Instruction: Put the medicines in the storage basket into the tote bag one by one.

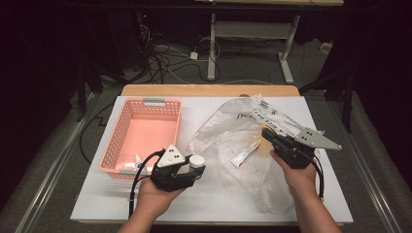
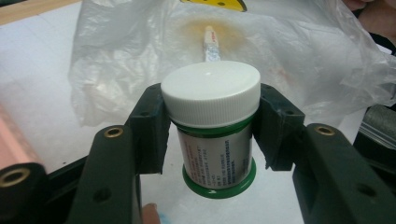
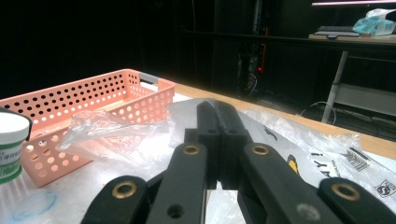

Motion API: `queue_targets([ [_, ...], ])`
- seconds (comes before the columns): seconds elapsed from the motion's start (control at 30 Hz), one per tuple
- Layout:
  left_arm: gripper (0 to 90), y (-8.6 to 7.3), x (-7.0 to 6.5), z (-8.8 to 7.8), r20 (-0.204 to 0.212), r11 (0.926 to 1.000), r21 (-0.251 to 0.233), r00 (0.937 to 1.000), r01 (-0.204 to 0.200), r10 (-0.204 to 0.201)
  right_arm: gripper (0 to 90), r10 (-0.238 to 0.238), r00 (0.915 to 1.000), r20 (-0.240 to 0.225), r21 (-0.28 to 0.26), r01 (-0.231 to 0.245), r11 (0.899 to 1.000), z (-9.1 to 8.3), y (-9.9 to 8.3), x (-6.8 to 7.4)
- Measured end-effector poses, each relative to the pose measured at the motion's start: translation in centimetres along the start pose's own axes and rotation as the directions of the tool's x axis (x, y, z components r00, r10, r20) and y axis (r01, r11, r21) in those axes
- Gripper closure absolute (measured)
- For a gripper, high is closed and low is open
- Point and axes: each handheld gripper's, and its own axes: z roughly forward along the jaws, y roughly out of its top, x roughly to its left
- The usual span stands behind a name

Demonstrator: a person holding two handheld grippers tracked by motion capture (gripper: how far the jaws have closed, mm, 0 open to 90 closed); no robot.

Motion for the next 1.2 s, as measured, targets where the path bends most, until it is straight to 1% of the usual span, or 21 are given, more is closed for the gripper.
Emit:
queue_targets([
  [0.1, 49.3, -0.1, -0.2, 0.5, 0.013, 1.0000, 0.010, 0.9999, 0.001, -0.001, 90.0, 0.002, 1.0000, 0.000, 0.000, -0.002, 1.000, 0.0, 0.0, 0.1],
  [0.2, 49.3, -0.3, -0.5, 1.0, 0.013, 0.9998, 0.021, 0.9999, -0.006, 0.006, 90.0, 0.002, 1.0000, -0.001, 0.001, -0.002, 1.000, 0.1, 0.0, 0.1],
  [0.3, 49.3, -0.5, -0.8, 1.5, 0.016, 0.9996, 0.026, 0.9999, -0.005, 0.005, 90.0, -0.003, 1.0000, -0.002, 0.004, 0.003, 1.000, 0.1, 0.0, 0.1],
  [0.53, 49.3, -1.0, -1.4, 3.2, 0.024, 0.9979, 0.062, 0.9996, -0.018, 0.016, 90.0, -0.001, 1.0000, -0.003, 0.001, 0.001, 1.000, 0.1, 0.0, 0.2],
  [0.7, 49.3, -1.2, -1.7, 4.1, 0.023, 0.9971, 0.071, 0.9994, -0.027, 0.026, 90.0, -0.002, 1.0000, -0.007, 0.003, 0.002, 1.000, 0.1, 0.0, 0.2],
  [0.8, 49.3, -1.2, -1.8, 4.6, 0.029, 0.9966, 0.076, 0.9992, -0.030, 0.028, 90.0, 0.002, 1.0000, -0.005, 0.002, -0.002, 1.000, 0.1, 0.0, 0.2],
  [0.93, 49.3, -1.0, -2.0, 5.2, 0.044, 0.9973, 0.069, 0.9987, -0.028, 0.025, 90.0, -0.001, 1.0000, -0.004, 0.006, 0.001, 1.000, 0.2, -0.1, 0.2],
  [1.2, 49.3, 0.1, -2.1, 7.2, 0.046, 0.9974, 0.065, 0.9985, -0.032, 0.029, 90.0, -0.005, 0.9999, -0.009, 0.008, 0.005, 1.000, 0.3, -0.1, 0.2],
])
